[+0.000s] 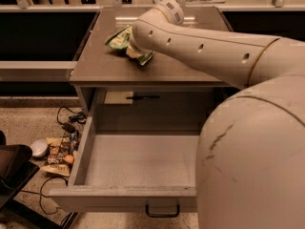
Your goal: Pick green jalapeno chip bag from top drawer and place on counter
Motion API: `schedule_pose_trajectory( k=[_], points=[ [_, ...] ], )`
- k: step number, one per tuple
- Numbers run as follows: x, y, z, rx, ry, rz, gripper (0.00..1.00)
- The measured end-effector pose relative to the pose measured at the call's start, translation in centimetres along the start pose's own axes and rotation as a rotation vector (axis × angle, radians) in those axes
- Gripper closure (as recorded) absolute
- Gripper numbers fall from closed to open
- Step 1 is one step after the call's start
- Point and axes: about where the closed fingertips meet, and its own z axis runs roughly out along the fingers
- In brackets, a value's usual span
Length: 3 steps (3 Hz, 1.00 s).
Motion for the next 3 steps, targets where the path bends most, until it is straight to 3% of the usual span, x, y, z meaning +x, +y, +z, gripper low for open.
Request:
schedule_pose_trajectory(
  k=[1, 2, 3],
  points=[
    [0.0, 0.1, 0.1, -0.001, 0.000, -0.001, 0.00],
    [-0.9, 0.0, -1.0, -0.014, -0.025, 0.017, 0.00],
    [-3.9, -1.1, -6.0, -0.055, -0.103, 0.057, 0.00]
  ],
)
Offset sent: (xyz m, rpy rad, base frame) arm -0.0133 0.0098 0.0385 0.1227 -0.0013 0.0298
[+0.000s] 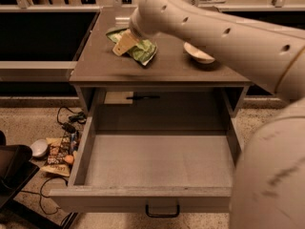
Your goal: Pick green jalapeno chip bag from top drawer and place on counter
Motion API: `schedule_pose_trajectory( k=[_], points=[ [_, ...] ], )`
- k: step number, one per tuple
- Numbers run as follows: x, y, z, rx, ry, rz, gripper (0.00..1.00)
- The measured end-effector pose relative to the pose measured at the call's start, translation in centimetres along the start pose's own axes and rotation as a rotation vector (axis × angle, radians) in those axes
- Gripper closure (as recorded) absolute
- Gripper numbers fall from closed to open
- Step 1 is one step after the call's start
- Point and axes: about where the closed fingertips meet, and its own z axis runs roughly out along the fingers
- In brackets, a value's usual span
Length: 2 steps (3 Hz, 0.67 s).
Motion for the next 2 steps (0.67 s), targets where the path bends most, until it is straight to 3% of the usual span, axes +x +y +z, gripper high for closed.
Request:
schedule_pose_trajectory(
  k=[1, 2],
  points=[
    [-4.4, -2.4, -9.7, 0.055, -0.136, 0.034, 0.00],
    [-4.3, -5.7, -19.4, 0.184, -0.267, 0.137, 0.00]
  ],
)
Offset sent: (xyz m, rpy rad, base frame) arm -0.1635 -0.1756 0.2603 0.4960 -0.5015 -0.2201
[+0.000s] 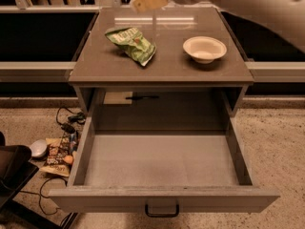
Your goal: Pick green jalapeno chip bag from top drawer and place on counter
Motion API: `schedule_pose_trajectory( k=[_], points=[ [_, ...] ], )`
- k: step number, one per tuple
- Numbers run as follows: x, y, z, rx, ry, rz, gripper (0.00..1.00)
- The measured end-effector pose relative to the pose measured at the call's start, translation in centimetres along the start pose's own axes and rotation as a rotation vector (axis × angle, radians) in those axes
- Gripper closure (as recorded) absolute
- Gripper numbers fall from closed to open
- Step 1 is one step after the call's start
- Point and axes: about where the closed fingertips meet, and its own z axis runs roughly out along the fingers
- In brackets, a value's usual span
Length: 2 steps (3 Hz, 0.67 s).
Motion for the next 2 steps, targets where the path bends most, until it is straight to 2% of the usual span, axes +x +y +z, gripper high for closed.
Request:
schedule_pose_trajectory(
  k=[1, 2],
  points=[
    [4.0, -6.2, -6.3, 0.157, -0.052, 0.153, 0.00],
    [10.9, -12.4, -11.0, 0.305, -0.089, 0.330, 0.00]
  ],
)
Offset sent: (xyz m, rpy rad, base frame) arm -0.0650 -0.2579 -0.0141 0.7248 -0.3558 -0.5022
